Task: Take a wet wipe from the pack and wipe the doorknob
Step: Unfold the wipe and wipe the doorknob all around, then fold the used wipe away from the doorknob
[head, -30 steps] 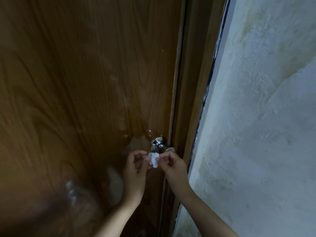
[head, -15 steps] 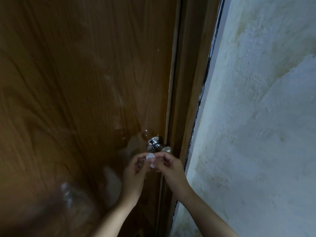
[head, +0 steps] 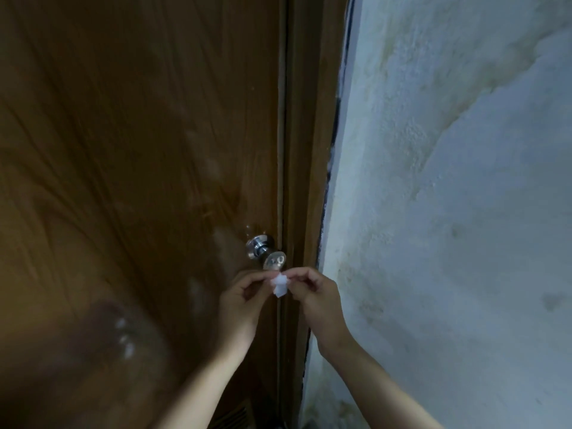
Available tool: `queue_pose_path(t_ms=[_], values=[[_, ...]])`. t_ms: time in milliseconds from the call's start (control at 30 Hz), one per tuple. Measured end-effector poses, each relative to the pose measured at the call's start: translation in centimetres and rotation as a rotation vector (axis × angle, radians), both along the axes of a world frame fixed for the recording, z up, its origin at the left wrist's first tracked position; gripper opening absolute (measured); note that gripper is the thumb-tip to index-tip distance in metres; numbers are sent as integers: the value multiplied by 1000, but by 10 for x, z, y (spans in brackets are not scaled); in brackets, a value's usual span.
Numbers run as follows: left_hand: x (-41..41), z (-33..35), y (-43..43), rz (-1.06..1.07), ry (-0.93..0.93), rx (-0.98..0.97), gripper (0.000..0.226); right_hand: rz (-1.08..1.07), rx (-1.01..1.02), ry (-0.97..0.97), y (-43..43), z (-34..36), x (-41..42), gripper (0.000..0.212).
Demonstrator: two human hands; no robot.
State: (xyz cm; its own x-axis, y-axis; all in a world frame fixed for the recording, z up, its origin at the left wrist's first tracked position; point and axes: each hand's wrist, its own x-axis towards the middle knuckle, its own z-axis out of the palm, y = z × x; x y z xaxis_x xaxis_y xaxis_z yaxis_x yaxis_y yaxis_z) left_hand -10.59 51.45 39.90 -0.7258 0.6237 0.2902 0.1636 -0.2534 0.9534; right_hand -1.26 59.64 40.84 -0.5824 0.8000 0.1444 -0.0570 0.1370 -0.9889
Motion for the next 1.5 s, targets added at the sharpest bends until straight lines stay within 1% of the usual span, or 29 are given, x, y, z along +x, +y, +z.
queue_pose_path(t_ms=[100, 200, 300, 367, 433, 500, 567, 667, 700, 767, 867, 933, 1033, 1100, 1200, 1267, 1400, 1433, 1500], values=[[38, 6, 7, -25, -66, 29, 24, 79, -136, 24, 3, 2, 41, 11], [83, 7, 11, -81, -115, 33, 31, 96, -227, 67, 5, 5, 92, 7], [129, 3, 11, -176, -138, -32, 34, 116, -256, 54, 3, 2, 147, 18], [158, -5, 8, -246, -151, -114, 38, 124, -237, 0, 0, -6, 186, 22], [192, -18, 7, -316, -129, -227, 44, 126, -171, -120, -3, -19, 230, 26], [218, -32, 3, -391, -59, -354, 47, 117, -99, -227, -4, -36, 261, 31], [246, -48, 0, -500, 51, -498, 46, 136, -8, -361, -2, -53, 294, 36], [273, -66, -3, -700, 251, -713, 42, 197, 118, -640, 4, -82, 338, 40], [281, -70, -3, -748, 284, -762, 40, 197, 114, -727, 6, -94, 356, 40], [294, -72, -3, -807, 289, -804, 33, 153, 15, -863, 11, -120, 392, 39], [308, -74, 3, -822, 267, -826, 23, 30, -149, -1041, 18, -156, 439, 37], [316, -77, 8, -825, 274, -836, 21, -47, -245, -1114, 20, -175, 463, 37], [332, -87, 13, -870, 306, -869, 21, -56, -325, -1202, 20, -196, 476, 25], [345, -98, 16, -941, 358, -918, 27, -37, -349, -1232, 19, -202, 474, 26], [363, -117, 23, -1010, 453, -961, 38, -1, -319, -1248, 16, -205, 466, 19], [371, -127, 29, -1018, 516, -977, 42, -50, -319, -1217, 17, -208, 460, 19], [378, -141, 41, -1032, 637, -1006, 49, -103, -312, -1253, 20, -209, 452, 34], [379, -144, 43, -1040, 664, -1023, 51, -106, -320, -1265, 20, -208, 450, 34], [382, -149, 48, -1057, 702, -1069, 54, -103, -318, -1274, 20, -206, 449, 22]])
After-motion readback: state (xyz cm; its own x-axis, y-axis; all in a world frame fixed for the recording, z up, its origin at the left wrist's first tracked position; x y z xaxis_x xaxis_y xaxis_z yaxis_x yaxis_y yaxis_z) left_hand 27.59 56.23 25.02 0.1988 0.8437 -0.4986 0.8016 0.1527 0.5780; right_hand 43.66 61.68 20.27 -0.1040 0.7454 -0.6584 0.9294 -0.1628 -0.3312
